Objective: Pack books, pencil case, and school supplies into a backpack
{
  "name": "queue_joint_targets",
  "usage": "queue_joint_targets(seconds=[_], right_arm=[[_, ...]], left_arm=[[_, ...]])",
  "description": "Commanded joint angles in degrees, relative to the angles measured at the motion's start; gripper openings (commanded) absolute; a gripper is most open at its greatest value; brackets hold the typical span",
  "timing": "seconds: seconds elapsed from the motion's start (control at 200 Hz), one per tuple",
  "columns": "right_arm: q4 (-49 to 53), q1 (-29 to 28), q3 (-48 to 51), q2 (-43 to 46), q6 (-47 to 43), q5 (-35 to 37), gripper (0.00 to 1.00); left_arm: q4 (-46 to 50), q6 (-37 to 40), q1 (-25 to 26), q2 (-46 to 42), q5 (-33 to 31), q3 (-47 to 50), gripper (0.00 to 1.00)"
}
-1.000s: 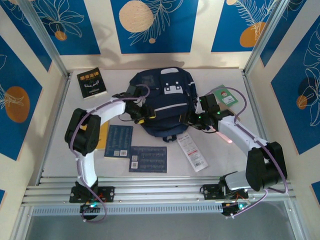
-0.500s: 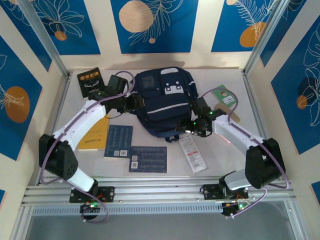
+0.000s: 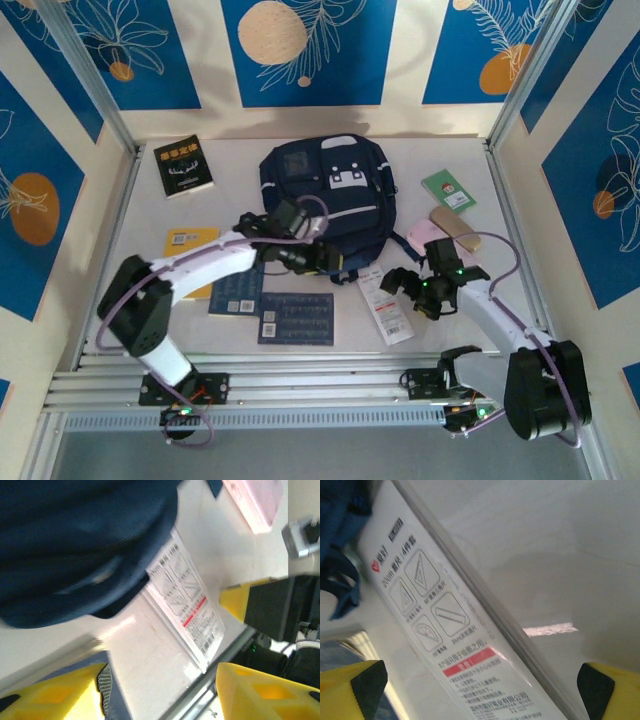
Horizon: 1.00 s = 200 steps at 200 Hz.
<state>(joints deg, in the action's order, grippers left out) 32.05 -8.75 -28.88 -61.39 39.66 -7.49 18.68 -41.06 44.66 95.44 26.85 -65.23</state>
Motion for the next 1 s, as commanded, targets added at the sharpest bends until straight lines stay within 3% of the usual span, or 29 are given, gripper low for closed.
queue_joint_targets(seconds=[0.0, 0.23, 0.445, 0.775, 0.995], right_arm=[[-6.5, 4.3, 1.7, -1.1, 0.1, -11.2, 1.0], [-7.2, 5.3, 0.5, -9.1, -2.9, -14.9, 0.97], [-8.6, 3.0, 0.9, -10.1, -1.7, -15.9, 0.94], [-12.3, 1.6, 0.1, -13.0, 0.6, -25.7, 0.83], [-12.9, 1.5, -0.3, -13.1, 1.3, -28.0, 0.72]], left_arm=[[-6.8, -2.9, 3.2, 4.5, 6.6, -1.4, 0.57], [-9.6, -6.0, 6.4, 12.8, 9.1, -3.4, 0.55], [-12.1, -9.5, 6.9, 18.1, 9.0, -3.9, 0.5], [-9.9, -9.2, 7.0, 23.4, 8.7, -8.5, 0.29], [-9.4, -9.0, 6.9, 23.8, 8.7, -8.2, 0.22]])
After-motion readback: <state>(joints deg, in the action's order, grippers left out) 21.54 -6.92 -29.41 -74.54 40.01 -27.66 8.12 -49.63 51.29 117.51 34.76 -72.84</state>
